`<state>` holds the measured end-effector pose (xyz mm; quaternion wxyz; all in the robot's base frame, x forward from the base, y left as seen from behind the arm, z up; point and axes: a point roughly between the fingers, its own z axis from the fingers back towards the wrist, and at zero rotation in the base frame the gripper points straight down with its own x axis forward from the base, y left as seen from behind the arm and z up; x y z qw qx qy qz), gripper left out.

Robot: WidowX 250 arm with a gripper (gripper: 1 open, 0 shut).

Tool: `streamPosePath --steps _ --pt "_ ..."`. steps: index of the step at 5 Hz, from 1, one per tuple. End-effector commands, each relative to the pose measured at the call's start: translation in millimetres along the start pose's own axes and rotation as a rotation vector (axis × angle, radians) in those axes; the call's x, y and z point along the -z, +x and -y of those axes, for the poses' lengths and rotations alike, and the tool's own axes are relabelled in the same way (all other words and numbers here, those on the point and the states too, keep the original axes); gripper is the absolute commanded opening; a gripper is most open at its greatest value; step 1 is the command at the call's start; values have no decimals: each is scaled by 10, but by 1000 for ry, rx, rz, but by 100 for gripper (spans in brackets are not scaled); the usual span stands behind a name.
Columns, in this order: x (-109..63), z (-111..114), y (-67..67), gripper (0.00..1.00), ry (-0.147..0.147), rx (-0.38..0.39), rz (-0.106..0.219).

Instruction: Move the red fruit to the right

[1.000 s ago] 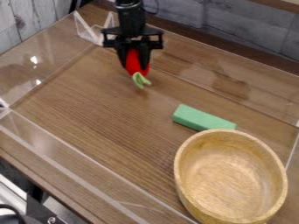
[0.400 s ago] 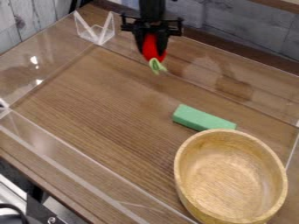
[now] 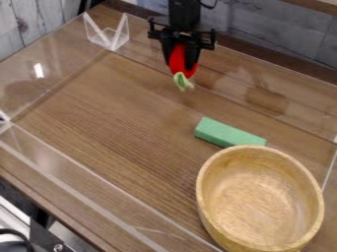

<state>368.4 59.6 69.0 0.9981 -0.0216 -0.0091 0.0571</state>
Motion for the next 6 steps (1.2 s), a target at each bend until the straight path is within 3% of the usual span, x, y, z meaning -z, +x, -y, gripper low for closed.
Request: streamPosePath --steps 1,3,6 --pt "-311 53 68 0 19 88 85" --pt "-113 38 4 0 35 199 73" --pt "-128 414 3 0 50 102 85"
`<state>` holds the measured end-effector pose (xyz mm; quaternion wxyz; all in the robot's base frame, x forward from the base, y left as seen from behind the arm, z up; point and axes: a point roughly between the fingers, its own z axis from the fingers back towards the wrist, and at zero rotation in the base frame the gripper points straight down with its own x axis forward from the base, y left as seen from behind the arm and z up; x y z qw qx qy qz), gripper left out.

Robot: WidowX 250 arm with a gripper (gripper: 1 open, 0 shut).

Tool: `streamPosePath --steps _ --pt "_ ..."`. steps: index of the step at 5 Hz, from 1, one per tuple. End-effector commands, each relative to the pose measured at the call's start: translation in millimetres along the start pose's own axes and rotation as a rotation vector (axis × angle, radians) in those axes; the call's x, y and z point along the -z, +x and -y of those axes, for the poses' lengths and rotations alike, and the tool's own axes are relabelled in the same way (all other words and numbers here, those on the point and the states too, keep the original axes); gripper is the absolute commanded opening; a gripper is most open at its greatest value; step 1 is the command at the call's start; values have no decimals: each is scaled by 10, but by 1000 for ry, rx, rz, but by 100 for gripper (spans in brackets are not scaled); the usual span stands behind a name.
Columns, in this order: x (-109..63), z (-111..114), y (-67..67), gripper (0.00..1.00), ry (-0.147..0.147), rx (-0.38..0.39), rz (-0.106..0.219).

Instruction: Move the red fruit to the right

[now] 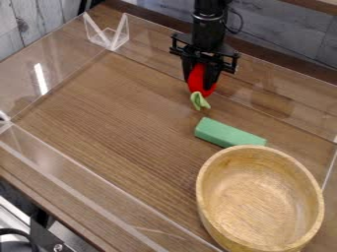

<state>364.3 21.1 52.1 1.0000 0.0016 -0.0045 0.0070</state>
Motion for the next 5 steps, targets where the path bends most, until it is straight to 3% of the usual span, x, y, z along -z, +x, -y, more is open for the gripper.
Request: streamPosePath --steps 1,3,4,5 --pt "-322 87 96 0 8 -14 99" --pt "-418 257 -41 0 6 81 103" --pt "-401 270 -33 0 13 80 99" --pt "-560 314 -49 0 20 50 139"
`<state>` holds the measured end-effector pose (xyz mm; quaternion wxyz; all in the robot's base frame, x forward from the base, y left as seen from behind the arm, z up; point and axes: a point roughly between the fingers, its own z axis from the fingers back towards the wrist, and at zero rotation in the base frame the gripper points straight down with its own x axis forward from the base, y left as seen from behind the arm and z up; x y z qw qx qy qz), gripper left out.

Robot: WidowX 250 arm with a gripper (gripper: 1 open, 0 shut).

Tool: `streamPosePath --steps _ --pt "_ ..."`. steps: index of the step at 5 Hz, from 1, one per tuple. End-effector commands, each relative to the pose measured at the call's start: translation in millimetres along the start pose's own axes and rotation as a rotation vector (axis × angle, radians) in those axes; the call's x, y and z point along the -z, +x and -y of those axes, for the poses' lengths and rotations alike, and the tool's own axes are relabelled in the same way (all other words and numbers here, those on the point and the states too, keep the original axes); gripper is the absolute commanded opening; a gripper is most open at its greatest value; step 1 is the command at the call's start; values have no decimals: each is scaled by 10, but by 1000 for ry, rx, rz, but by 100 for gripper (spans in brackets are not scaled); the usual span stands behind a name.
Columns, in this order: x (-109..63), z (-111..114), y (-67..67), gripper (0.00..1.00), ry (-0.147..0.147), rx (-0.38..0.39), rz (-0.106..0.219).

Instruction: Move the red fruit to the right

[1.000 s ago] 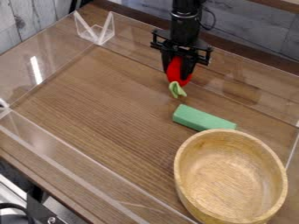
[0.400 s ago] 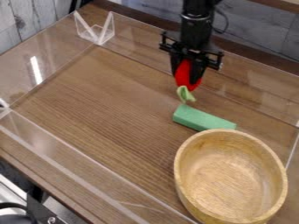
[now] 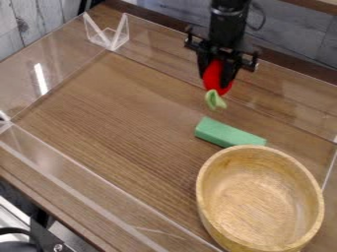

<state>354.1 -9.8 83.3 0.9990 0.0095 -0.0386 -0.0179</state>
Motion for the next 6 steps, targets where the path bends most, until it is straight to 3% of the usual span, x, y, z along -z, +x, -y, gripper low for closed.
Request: streamPosePath --steps 1,2,3,4,6 --pt "-430 61 40 0 19 -26 112" --pt "-587 172 -58 0 24 -36 141" --pt "-732 375 -246 0 9 34 148" --pt "-750 655 -478 0 -18 121 135" --pt "-581 1059 -970 0 -69 243 92"
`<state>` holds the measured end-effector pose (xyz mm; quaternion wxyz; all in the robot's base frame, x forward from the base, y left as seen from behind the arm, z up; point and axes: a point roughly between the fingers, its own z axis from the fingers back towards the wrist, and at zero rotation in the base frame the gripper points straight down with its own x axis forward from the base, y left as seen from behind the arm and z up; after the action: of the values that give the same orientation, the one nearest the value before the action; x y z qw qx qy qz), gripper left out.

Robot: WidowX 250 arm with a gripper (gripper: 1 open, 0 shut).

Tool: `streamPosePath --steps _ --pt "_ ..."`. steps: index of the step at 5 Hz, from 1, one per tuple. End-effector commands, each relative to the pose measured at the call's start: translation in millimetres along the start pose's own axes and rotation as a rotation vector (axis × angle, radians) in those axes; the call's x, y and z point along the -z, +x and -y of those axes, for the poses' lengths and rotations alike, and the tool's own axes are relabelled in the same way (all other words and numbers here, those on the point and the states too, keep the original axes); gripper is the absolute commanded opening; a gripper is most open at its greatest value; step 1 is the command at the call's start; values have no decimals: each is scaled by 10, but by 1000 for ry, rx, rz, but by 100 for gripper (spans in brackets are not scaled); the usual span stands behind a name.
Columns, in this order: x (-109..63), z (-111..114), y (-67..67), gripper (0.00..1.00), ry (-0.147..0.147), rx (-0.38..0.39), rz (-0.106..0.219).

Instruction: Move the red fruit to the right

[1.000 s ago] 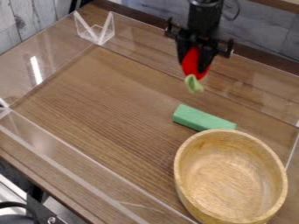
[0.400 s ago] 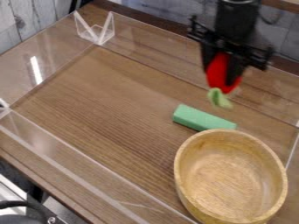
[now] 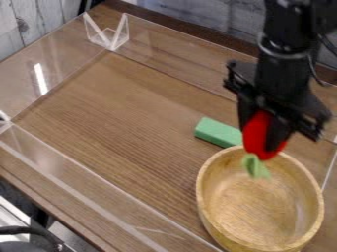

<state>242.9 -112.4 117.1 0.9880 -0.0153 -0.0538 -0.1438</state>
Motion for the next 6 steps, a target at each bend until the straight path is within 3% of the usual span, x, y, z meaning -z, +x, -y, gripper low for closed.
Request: streamPosePath --steps 1,2,4,6 --pt "-38 168 -97 0 -34 62 43" --pt "56 298 -238 0 -56 116 25" --pt "69 210 -272 0 -54 9 28" --pt "211 171 -146 0 -80 139 13"
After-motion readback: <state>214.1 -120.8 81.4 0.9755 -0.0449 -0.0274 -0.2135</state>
